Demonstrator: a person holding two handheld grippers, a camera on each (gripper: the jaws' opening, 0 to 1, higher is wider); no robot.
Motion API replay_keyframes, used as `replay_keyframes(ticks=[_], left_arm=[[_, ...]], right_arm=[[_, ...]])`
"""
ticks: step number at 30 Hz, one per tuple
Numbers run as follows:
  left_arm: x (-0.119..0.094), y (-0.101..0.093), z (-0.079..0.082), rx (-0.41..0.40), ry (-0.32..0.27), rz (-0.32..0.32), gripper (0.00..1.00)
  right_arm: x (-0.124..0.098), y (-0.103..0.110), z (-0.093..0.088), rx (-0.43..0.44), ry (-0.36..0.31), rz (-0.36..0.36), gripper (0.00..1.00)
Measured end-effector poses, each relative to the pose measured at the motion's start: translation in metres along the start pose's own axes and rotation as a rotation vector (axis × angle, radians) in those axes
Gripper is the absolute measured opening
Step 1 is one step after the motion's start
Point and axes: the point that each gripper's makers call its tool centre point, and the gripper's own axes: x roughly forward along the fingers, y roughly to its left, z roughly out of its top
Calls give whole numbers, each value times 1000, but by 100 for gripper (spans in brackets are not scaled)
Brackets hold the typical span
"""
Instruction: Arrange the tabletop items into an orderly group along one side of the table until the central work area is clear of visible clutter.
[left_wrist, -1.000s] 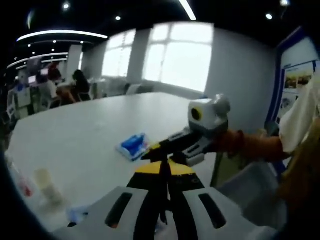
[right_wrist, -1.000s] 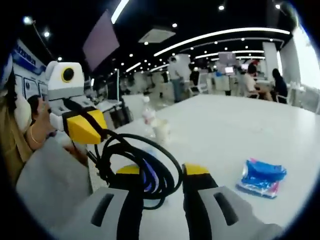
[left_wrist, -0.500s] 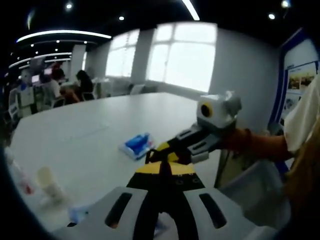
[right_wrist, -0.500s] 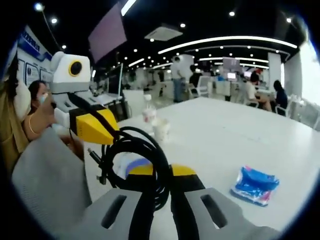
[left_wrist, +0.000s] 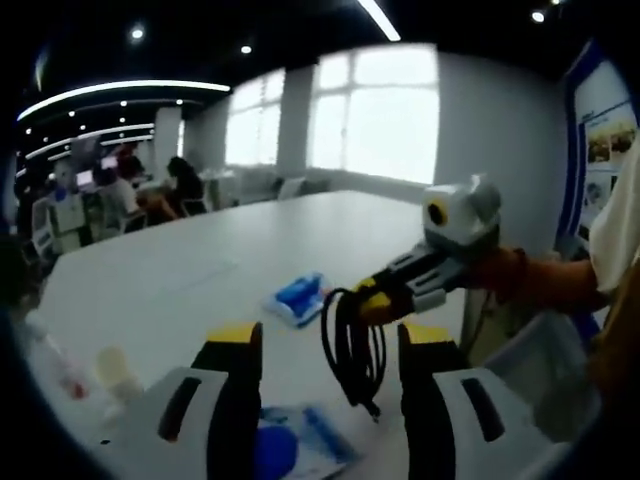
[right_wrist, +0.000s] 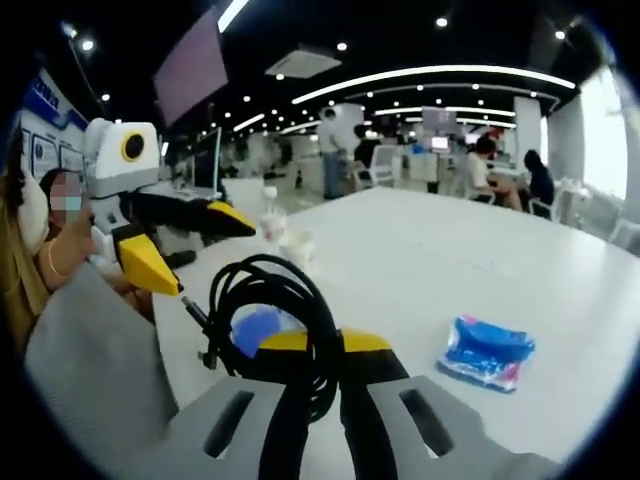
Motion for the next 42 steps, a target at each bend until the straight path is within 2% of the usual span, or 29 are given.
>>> replay_keyframes(ticks=[4, 9, 11, 15, 25, 34, 38, 42], left_arm=[[-2, 1, 0, 2, -14, 10, 62], [-8, 6, 1, 9, -47, 44, 84], [-10, 10, 0, 21, -40, 65, 92], [-15, 15, -3, 31, -38, 87, 99], [-28, 28, -11, 23, -15, 136, 99], [-41, 43, -27, 3, 28, 182, 99], [-43, 49, -31, -8, 42, 195, 99], [-44, 52, -31, -16, 45, 203, 99]], right_arm=[[-3, -11, -8, 53, 22, -33, 8], [-5, -24, -15, 85, 50, -73, 8], [-5, -29, -19, 100, 62, -88, 8], [-4, -39, -28, 127, 92, -114, 8], [4, -53, -46, 180, 144, -124, 8], [13, -73, -75, 270, 233, -140, 8], [18, -81, -86, 274, 265, -156, 8], [22, -84, -90, 308, 267, -155, 8]])
